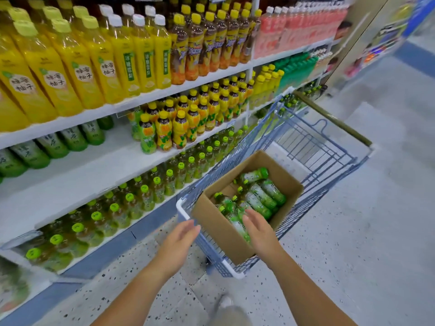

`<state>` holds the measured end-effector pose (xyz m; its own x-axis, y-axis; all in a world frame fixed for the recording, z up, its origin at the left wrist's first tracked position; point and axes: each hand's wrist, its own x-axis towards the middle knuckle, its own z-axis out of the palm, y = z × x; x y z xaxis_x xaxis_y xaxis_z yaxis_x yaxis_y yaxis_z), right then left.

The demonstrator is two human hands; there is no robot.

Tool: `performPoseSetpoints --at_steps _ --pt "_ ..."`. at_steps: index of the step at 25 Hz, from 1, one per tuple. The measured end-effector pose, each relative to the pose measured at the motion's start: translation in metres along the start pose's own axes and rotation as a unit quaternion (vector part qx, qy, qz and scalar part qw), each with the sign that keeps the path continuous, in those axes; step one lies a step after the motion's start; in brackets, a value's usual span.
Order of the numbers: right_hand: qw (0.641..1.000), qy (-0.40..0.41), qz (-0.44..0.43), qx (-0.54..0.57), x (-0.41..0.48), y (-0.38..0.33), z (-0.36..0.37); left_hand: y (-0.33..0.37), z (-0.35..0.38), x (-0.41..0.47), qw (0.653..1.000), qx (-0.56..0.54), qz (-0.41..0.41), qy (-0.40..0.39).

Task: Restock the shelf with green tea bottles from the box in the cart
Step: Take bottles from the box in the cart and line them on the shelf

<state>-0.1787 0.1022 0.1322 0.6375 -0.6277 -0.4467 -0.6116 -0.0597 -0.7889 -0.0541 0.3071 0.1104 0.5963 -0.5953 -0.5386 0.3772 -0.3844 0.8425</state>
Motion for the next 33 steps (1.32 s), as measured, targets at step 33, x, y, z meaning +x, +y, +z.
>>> performPoseSetpoints --at_steps 33 --pt "0.903 -0.235 0.04 -0.357 0.431 0.185 -0.166 -0.064 0.319 0.35 0.958 -0.035 -0.266 0.098"
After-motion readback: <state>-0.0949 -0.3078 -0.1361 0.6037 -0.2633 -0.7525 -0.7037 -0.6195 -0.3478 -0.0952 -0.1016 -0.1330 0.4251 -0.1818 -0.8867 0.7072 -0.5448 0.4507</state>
